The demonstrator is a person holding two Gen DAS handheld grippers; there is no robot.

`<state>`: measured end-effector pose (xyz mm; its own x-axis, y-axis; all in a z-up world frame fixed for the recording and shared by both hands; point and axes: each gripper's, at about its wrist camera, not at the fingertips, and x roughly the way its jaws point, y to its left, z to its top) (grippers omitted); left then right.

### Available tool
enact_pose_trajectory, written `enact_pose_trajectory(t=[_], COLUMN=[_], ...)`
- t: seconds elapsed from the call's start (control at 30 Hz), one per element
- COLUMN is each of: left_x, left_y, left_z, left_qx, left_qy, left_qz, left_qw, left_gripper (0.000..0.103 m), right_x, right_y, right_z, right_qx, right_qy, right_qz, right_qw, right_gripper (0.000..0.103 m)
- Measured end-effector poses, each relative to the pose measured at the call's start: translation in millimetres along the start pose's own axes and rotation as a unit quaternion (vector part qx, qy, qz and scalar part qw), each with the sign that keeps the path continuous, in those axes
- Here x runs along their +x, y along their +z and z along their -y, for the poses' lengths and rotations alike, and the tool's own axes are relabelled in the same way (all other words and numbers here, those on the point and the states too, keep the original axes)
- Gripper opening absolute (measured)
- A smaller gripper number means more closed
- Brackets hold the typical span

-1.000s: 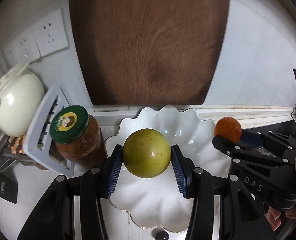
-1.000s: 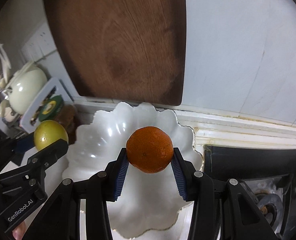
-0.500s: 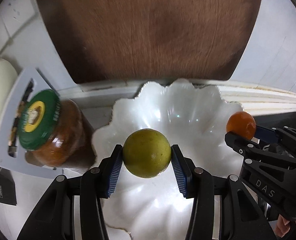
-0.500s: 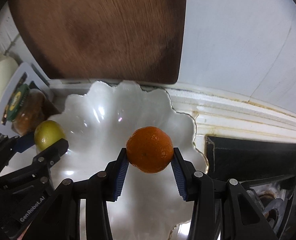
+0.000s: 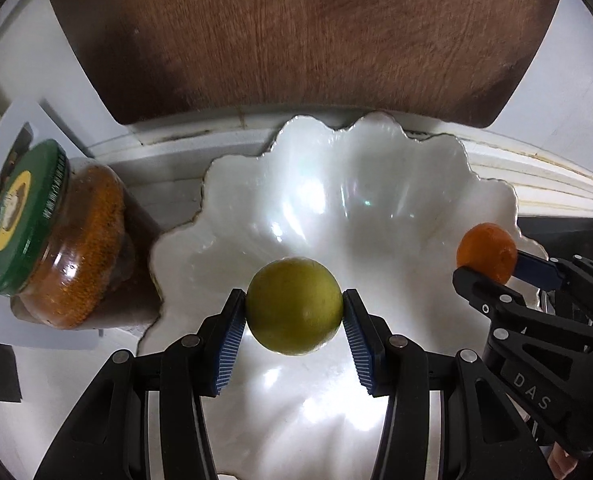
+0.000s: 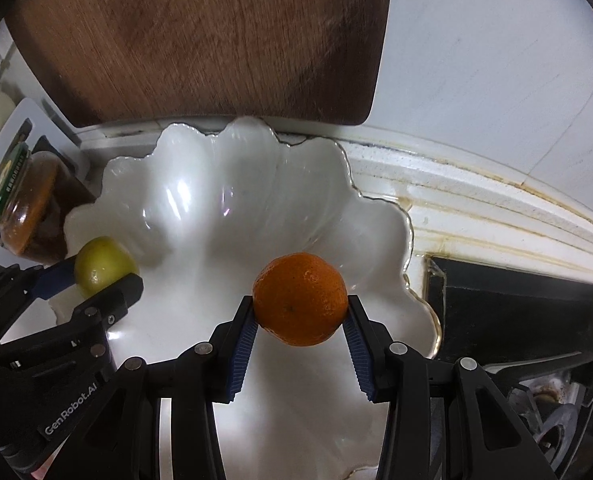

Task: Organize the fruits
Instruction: 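Open both tools to drop the yellow-green fruit and tangerine into the bowl, then withdraw both tools from the bowl back toward the remaining fruits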

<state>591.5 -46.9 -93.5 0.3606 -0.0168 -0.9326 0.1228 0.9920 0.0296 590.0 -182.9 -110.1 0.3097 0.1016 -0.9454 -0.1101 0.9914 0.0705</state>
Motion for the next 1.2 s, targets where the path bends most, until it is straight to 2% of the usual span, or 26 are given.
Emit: enact_pose_trajectory(t=[0.1, 0.13, 0.27, 0.33, 0.53, 0.7, 0.83, 1.0, 1.2], left_x=[-4, -8, -20, -28, -49, -74, -91, -121, -155], left_y=[1, 1, 0, -2, -11, -27, -41, -66, -97], left_z=[0, 1, -1, -2, -3, -7, -8, -7, -9], left_qx=[0.002, 0.002, 0.002, -0.001, -0.004, -0.008, -0.012, -0.012, -0.013], left_qy=[0.017, 0.018, 0.037, 0.039, 0.050, 0.051, 0.047, 0.055, 0.055], left_qz=[0.012, 0.015, 0.030, 0.035, 0.057, 0.080, 0.101, 0.137, 0.173], left_qw=[0.9998, 0.9997, 0.9989, 0.9986, 0.9972, 0.9954, 0.9937, 0.9890, 0.9833], left_gripper=[0.054, 0.059, 0.062, 0.064, 0.064, 0.065, 0.072, 0.075, 0.079], right_x=[4, 5, 4, -1, -22, -49, -72, -106, -142], right_y=[0, -1, -4, -5, -9, -25, -40, -65, -96], right_z=[2, 2, 6, 5, 7, 3, -1, -7, -13], right_qx=[0.001, 0.001, 0.010, 0.010, 0.011, 0.002, -0.001, -0.013, -0.017], right_qy=[0.004, 0.006, 0.011, 0.008, 0.002, -0.008, -0.007, -0.018, -0.011], right_qz=[-0.009, -0.011, -0.009, 0.001, 0.028, 0.063, 0.091, 0.140, 0.185], right_qw=[1.000, 1.000, 1.000, 1.000, 1.000, 0.998, 0.996, 0.990, 0.983], right_gripper=[0.046, 0.046, 0.049, 0.059, 0.060, 0.060, 0.060, 0.060, 0.060])
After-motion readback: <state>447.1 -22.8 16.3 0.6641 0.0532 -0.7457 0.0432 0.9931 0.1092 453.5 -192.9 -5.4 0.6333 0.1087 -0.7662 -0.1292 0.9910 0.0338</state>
